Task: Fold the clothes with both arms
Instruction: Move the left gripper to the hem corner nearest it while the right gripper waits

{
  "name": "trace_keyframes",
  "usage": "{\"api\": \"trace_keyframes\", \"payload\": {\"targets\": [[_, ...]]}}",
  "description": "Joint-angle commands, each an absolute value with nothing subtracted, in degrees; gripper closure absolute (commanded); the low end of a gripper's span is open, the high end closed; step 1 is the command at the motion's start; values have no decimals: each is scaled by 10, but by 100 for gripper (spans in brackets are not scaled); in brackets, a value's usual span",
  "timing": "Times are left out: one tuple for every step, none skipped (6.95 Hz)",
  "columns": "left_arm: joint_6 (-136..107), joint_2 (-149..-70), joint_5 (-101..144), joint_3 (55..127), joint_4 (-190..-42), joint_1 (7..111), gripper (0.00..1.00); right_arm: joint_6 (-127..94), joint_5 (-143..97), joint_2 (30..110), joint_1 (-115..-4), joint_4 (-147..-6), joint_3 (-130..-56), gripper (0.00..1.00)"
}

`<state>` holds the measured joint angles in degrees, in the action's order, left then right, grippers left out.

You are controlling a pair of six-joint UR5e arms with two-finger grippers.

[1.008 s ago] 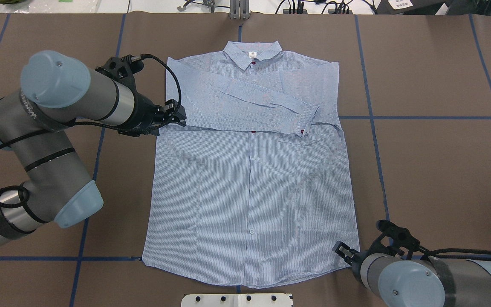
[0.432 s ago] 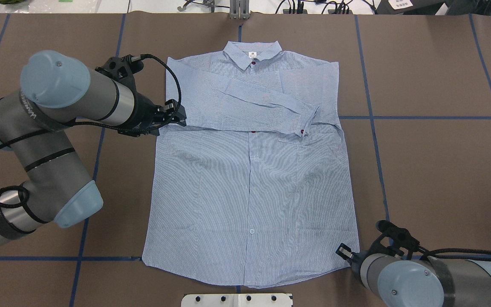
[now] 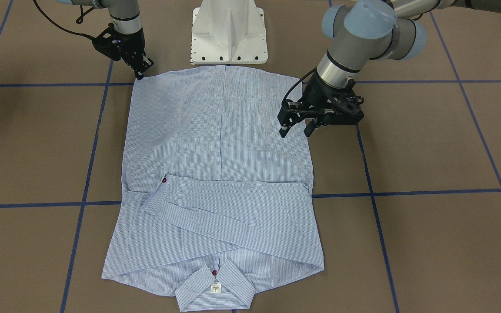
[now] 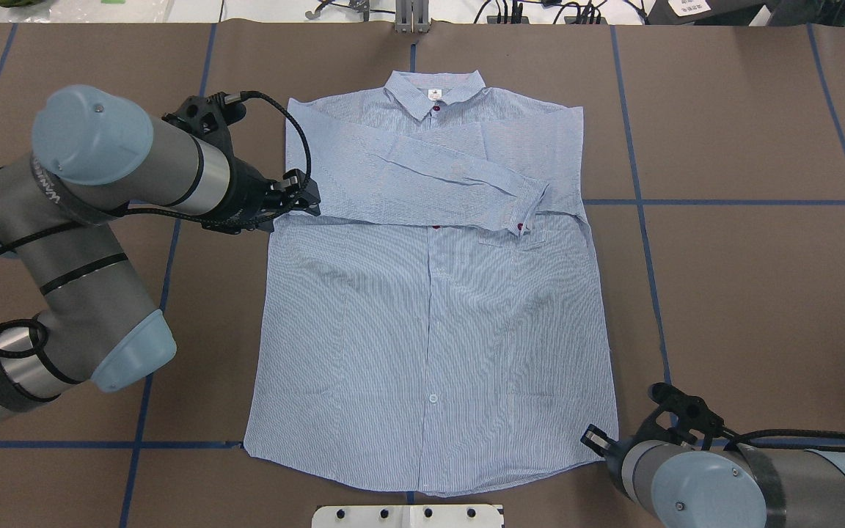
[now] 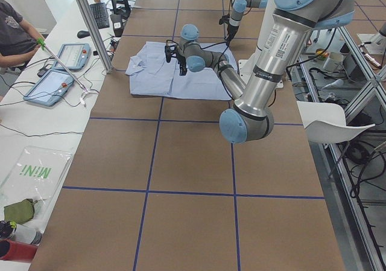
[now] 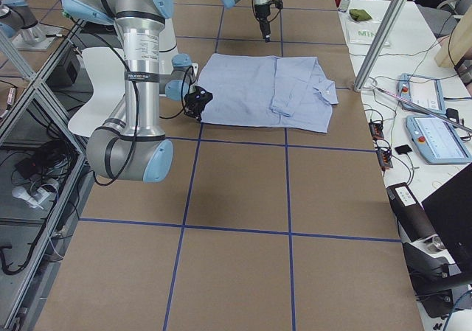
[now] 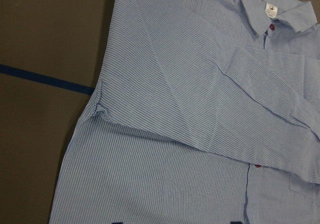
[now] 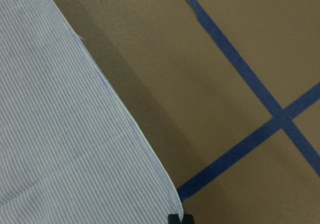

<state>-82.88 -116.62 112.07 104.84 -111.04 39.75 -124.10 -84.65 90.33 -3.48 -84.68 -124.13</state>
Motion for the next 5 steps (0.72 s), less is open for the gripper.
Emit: {"api": "trace_keyframes", "payload": {"targets": [[-859, -1072, 1098, 1128, -1110, 390, 23, -1240, -855, 904, -38, -875, -1275, 100], [-888, -1026, 1070, 1161, -1109, 351, 23, -1240, -855, 902, -39, -880, -1277, 100], [-935, -996, 992, 1174, -1108, 285, 23, -1240, -856, 901, -40, -880, -1275, 100], [-986, -986, 975, 1175, -1107, 238, 23, -1240, -857, 901, -40, -880, -1274, 100], [-1027, -985, 958, 1175, -1107, 193, 23, -1240, -861, 899, -40, -880, -1274, 100]]}}
